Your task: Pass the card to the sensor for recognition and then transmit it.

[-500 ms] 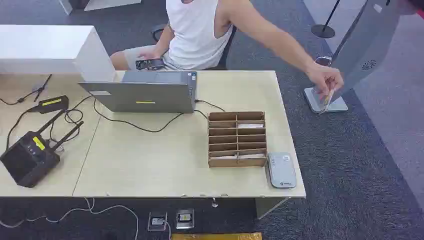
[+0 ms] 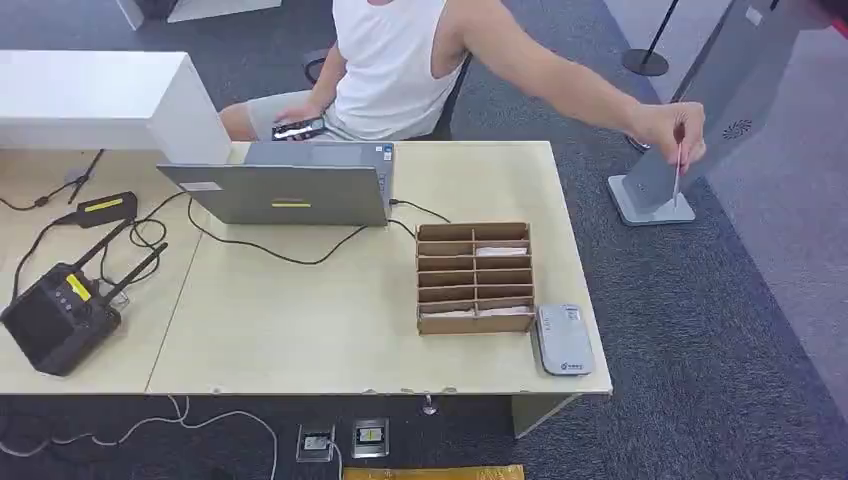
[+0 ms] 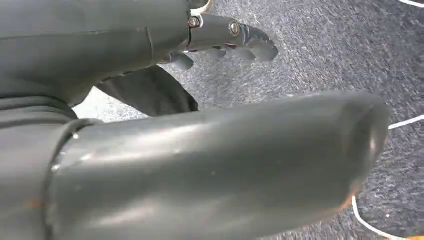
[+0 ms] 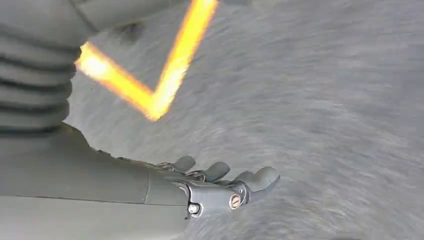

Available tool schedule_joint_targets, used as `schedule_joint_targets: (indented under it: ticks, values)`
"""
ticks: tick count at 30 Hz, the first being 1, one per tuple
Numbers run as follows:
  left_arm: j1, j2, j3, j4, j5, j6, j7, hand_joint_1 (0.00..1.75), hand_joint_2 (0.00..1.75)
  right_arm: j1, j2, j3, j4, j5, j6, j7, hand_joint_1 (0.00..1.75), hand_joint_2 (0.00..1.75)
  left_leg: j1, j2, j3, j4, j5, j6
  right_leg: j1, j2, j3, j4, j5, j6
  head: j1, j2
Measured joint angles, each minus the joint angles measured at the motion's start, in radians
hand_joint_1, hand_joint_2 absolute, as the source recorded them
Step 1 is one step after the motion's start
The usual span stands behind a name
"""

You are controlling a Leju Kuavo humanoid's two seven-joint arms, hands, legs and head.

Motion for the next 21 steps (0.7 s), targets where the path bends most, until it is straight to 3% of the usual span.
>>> schedule_joint_targets:
  ticks: [6, 11, 16, 19, 21]
  values:
    - [-0.002, 0.003, 0.0, 0.0, 0.023, 0.003, -0.026, 0.0, 0.0, -0.252, -0.199, -0.01, -0.028, -0.086, -0.035, -0.039, 0.0, 1.75, -0.004, 0.001, -0.002, 0.0, 0.003, 0.005, -0.004, 0.0, 0.0, 0.0, 0.003, 0.004, -0.001, 0.0]
    - [0.004, 0.003, 0.001, 0.0, 0.041, 0.016, -0.044, 0.0, 0.0, -0.55, -0.313, 0.034, -0.035, -0.096, -0.071, -0.161, 0.0, 1.75, -0.006, -0.002, -0.005, 0.0, 0.005, 0.008, -0.006, -0.002, 0.0, 0.001, 0.004, 0.005, 0.0, 0.0]
    - [0.013, 0.001, 0.001, 0.0, 0.054, 0.024, -0.059, 0.0, 0.0, -0.866, -0.338, 0.162, -0.037, -0.055, -0.034, -0.341, 0.0, 1.75, -0.005, -0.006, -0.005, 0.0, 0.006, 0.008, -0.005, -0.006, 0.0, 0.001, 0.004, 0.005, 0.0, 0.0]
    - [0.016, -0.002, 0.001, 0.0, 0.053, 0.019, -0.055, 0.0, 0.0, -0.975, -0.313, 0.274, -0.048, -0.049, 0.015, -0.416, 0.0, 1.75, -0.005, -0.01, -0.006, 0.0, 0.007, 0.008, -0.004, -0.009, 0.0, 0.001, 0.004, 0.005, 0.0, 0.0]
    - [0.017, -0.003, 0.001, 0.0, 0.052, 0.013, -0.047, 0.0, 0.0, -1.003, -0.286, 0.374, -0.073, -0.126, 0.035, -0.42, 0.0, 1.75, -0.004, -0.009, -0.005, 0.0, 0.007, 0.008, -0.004, -0.009, 0.0, 0.001, 0.004, 0.005, -0.001, 0.0]
